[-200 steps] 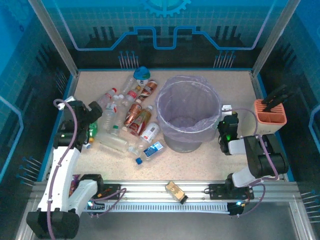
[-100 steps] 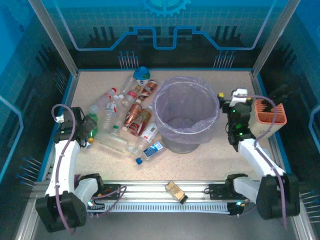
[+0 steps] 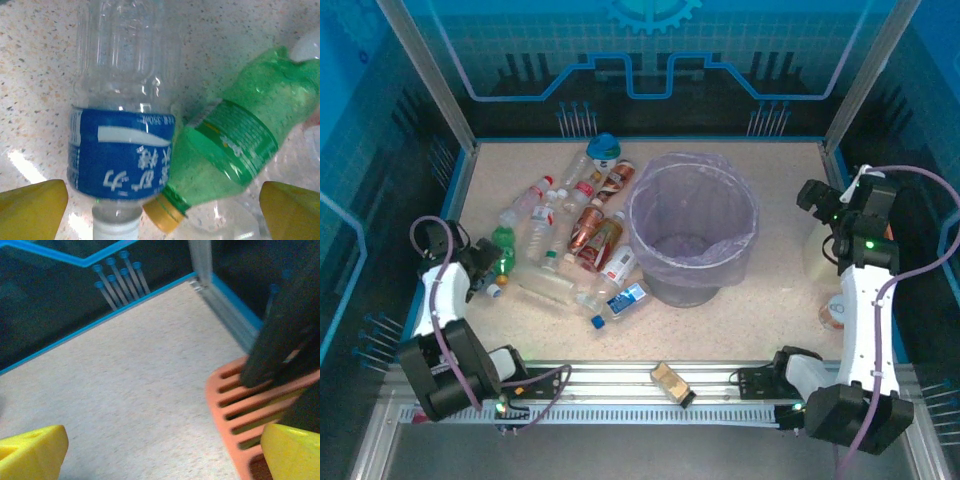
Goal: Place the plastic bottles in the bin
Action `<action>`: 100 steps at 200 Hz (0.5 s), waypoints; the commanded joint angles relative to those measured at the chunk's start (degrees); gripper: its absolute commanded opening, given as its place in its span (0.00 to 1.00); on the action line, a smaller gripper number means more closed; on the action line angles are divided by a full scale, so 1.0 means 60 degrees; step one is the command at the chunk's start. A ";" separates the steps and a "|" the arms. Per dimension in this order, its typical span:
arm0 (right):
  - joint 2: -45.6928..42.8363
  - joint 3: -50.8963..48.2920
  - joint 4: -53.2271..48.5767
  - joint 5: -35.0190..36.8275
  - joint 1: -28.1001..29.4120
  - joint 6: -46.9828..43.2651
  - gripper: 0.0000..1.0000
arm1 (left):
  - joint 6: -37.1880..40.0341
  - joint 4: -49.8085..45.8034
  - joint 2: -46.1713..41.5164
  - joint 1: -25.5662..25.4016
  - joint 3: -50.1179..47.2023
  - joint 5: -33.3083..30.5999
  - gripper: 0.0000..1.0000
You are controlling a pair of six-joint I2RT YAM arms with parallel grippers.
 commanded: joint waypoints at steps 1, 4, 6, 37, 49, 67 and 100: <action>0.0208 0.0811 -0.1164 -0.2020 -0.0097 0.0150 1.00 | -0.0190 0.0611 0.0640 0.0374 -0.0038 0.0726 0.99; 0.0232 0.0858 -0.1205 -0.2077 -0.0097 0.0139 1.00 | -0.0177 0.0621 0.0703 0.0373 -0.0020 0.0720 0.99; 0.0275 0.0906 -0.1251 -0.2149 -0.0097 0.0106 1.00 | -0.0168 0.0636 0.0735 0.0370 -0.0020 0.0714 0.99; 0.0653 0.1567 -0.1711 -0.3186 -0.0097 -0.0095 1.00 | -0.0155 0.1005 0.1070 0.0433 -0.0183 0.0435 0.96; 0.0719 0.1765 -0.1879 -0.3353 -0.0097 -0.0225 1.00 | -0.0131 0.1137 0.1364 0.0486 -0.0160 0.0504 0.93; 0.0825 0.2143 -0.2174 -0.3488 -0.0097 -0.0393 1.00 | -0.0131 0.1251 0.1802 0.0501 -0.0112 0.0601 0.87; 0.0883 0.2664 -0.2316 -0.3918 -0.0055 -0.0364 1.00 | -0.0065 0.1625 0.1943 0.0505 -0.0338 0.0534 0.76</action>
